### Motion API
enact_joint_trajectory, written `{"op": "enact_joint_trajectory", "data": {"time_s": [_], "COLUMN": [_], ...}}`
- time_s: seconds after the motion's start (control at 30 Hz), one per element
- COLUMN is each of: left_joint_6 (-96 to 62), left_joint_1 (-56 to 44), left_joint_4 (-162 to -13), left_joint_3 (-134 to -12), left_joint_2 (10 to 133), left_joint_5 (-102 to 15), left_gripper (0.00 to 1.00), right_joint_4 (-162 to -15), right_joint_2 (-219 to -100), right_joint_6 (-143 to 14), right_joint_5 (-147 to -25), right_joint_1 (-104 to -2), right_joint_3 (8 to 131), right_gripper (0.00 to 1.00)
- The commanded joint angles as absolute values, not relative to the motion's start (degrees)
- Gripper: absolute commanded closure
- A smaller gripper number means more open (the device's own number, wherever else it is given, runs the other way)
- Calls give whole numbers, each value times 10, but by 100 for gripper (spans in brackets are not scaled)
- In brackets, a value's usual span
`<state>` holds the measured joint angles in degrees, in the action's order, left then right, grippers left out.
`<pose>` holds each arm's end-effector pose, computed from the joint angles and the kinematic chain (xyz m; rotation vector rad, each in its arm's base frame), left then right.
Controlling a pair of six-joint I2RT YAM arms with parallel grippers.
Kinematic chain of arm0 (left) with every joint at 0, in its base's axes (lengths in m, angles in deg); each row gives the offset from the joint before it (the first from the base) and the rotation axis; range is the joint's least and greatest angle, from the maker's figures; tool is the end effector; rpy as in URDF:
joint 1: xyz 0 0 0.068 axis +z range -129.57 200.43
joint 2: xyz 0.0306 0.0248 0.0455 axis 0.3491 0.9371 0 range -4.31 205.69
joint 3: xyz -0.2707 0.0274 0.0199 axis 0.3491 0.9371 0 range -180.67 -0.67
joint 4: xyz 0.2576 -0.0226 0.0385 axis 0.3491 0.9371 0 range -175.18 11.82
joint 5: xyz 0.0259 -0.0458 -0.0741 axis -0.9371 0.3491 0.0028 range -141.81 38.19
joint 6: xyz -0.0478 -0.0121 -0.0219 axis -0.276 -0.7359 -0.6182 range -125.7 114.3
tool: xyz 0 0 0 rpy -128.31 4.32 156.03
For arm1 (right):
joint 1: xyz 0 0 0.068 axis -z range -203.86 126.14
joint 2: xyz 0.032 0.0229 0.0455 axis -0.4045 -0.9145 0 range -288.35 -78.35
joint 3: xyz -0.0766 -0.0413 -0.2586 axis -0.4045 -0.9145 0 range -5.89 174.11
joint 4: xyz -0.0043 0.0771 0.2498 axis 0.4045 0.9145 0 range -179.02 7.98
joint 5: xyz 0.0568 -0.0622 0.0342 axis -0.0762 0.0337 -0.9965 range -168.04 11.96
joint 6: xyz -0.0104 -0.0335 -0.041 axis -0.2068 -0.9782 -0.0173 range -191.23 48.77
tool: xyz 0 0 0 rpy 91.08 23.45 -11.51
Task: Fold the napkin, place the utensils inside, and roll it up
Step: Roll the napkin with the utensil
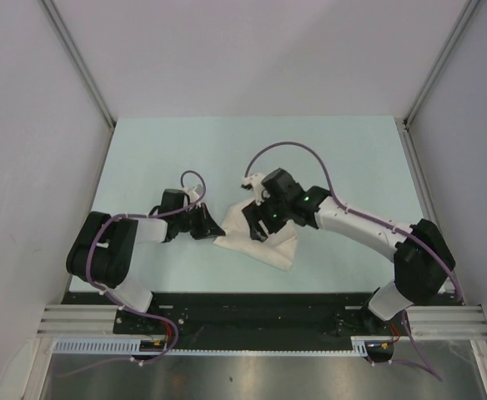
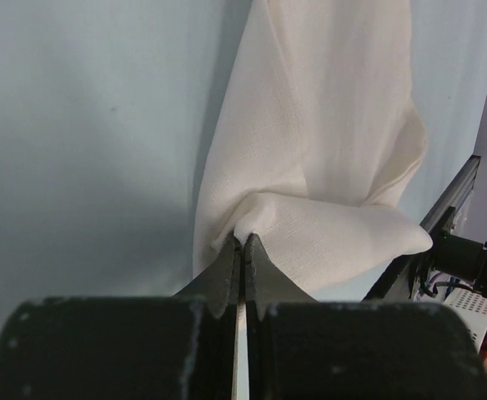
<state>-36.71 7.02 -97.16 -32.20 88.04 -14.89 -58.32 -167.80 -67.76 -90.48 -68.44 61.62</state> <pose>0.2578 -0.0835 0.1154 -0.0721 2.5052 -1.1217 0.2319 0.2394 0.2552 -0.9894 2.3688 0.6085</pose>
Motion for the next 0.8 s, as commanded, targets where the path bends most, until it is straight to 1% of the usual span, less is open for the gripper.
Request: {"op": "enact_joint_trajectory", "data": {"time_s": [0.0,0.1,0.27,0.43,0.6,0.77], "left_joint_6": [-335,-334,-333,-332,-330,-330], "left_joint_1": [76,76,76,76,76,76], "left_joint_4": [-954,-950,-947,-946,-945,-950], "left_joint_3": [-331,-332,-333,-335,-336,-340], "left_joint_2": [897,897,896,896,896,893], "left_joint_5": [-204,-204,-206,-206,-203,-196], "left_gripper": [100,100,100,100,100,100], "right_joint_4": [-713,-734,-727,-733,-730,-725], "right_joint_2": [-1691,-1722,-1771,-1792,-1814,-1840], "right_joint_6": [-710,-746,-769,-781,-784,-775], "right_joint_5": [-791,-756,-729,-750,-738,-740], "right_joint_1": [-768,-805,-831,-836,-837,-827], "right_joint_3": [586,594,615,609,611,610], "right_gripper": [28,28,29,30,32,36]}}
